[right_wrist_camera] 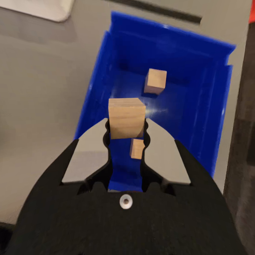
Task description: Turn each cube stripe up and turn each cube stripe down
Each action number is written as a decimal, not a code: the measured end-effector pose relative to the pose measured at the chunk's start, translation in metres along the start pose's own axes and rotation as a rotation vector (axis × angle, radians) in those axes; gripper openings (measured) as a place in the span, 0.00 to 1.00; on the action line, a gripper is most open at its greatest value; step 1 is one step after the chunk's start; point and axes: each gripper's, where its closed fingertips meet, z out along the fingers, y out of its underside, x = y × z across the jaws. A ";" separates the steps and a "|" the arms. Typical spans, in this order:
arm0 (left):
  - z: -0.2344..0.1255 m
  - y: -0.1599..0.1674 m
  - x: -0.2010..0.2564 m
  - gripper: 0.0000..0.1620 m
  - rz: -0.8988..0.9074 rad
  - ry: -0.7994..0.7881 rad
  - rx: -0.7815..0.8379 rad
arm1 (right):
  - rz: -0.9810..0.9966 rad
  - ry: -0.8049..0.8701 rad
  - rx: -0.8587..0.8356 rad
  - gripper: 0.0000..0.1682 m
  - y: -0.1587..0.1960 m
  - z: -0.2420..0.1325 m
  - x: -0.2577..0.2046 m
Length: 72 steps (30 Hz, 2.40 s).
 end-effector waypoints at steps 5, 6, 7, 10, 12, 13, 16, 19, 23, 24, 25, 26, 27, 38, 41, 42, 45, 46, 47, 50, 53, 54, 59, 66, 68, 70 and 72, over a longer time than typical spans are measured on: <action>-0.001 0.002 0.002 0.43 0.012 -0.003 -0.009 | -0.006 0.054 -0.320 0.27 0.015 0.076 0.013; -0.001 0.002 0.003 0.42 0.014 0.004 -0.012 | -0.006 0.053 -0.346 0.28 0.014 0.084 0.011; -0.001 0.003 0.004 0.43 0.019 0.002 -0.014 | 0.000 0.044 -0.359 0.27 0.012 0.089 0.007; 0.001 0.005 0.004 0.43 0.027 0.002 -0.027 | 0.008 0.032 -0.386 0.27 0.012 0.098 0.001; 0.002 0.007 0.005 0.43 0.019 0.015 -0.039 | 0.029 0.019 -0.406 0.27 0.015 0.101 0.000; 0.003 0.008 0.006 0.43 0.014 0.023 -0.046 | 0.036 0.015 -0.418 0.28 0.018 0.102 -0.001; 0.005 0.011 0.009 0.43 0.004 0.040 -0.061 | 0.029 0.019 -0.433 0.27 0.024 0.109 -0.001; 0.005 0.011 0.010 0.43 0.011 0.041 -0.067 | 0.028 0.022 -0.413 0.27 0.025 0.111 -0.001; 0.005 0.012 0.011 0.43 0.013 0.043 -0.074 | 0.005 0.066 -0.355 0.43 0.020 0.107 0.006; 0.004 0.012 0.010 0.43 0.012 0.042 -0.072 | 0.004 0.072 -0.322 0.45 0.017 0.099 0.006; 0.004 0.011 0.010 0.43 0.009 0.043 -0.070 | 0.012 0.079 -0.276 0.45 0.013 0.088 0.007; 0.003 0.010 0.009 0.43 0.006 0.045 -0.068 | 0.018 0.076 -0.216 0.44 0.008 0.072 0.006; 0.003 0.010 0.008 0.43 0.003 0.045 -0.068 | 0.021 0.066 -0.143 0.44 0.002 0.055 0.002; -0.003 0.007 0.004 0.43 -0.005 0.046 -0.065 | -0.091 -0.828 0.484 0.35 0.028 -0.030 -0.243; -0.027 -0.016 -0.002 0.43 -0.005 0.081 -0.004 | -0.123 -0.813 0.478 0.36 0.041 -0.023 -0.254; -0.042 -0.030 -0.015 0.42 -0.018 0.064 0.034 | -0.132 -0.812 0.476 0.36 0.042 -0.025 -0.256; -0.091 -0.061 -0.088 0.41 -0.104 -0.077 0.086 | -0.158 -0.822 0.445 0.36 0.046 -0.025 -0.263; -0.101 -0.063 -0.118 0.41 -0.151 -0.133 0.062 | -0.171 -0.820 0.438 0.35 0.048 -0.024 -0.265; -0.108 -0.061 -0.149 0.42 -0.194 -0.203 0.024 | -0.185 -0.819 0.426 0.35 0.050 -0.023 -0.267; -0.094 -0.032 -0.220 0.46 -0.331 -0.328 -0.184 | -0.199 -0.840 0.393 0.35 0.057 -0.021 -0.273; -0.050 -0.012 -0.240 0.43 -0.446 -0.253 -0.294 | -0.197 -0.872 0.374 0.35 0.060 -0.024 -0.277; -0.036 -0.008 -0.243 0.41 -0.479 -0.227 -0.316 | -0.199 -0.878 0.365 0.35 0.061 -0.024 -0.277; 0.011 0.019 -0.263 0.43 -0.518 -0.281 -0.473 | -0.172 -0.905 0.321 0.35 0.066 -0.022 -0.275; 0.022 0.046 -0.275 0.28 -0.519 -0.294 -0.574 | -0.171 -0.917 0.299 0.34 0.068 -0.021 -0.276; 0.016 0.041 -0.277 0.28 -0.508 -0.277 -0.539 | -0.164 -0.925 0.290 0.34 0.069 -0.020 -0.276; 0.002 0.034 -0.278 0.28 -0.502 -0.257 -0.484 | -0.159 -0.932 0.288 0.34 0.069 -0.021 -0.275; -0.018 0.020 -0.274 0.28 -0.524 -0.204 -0.381 | -0.154 -0.925 0.295 0.33 0.067 -0.021 -0.272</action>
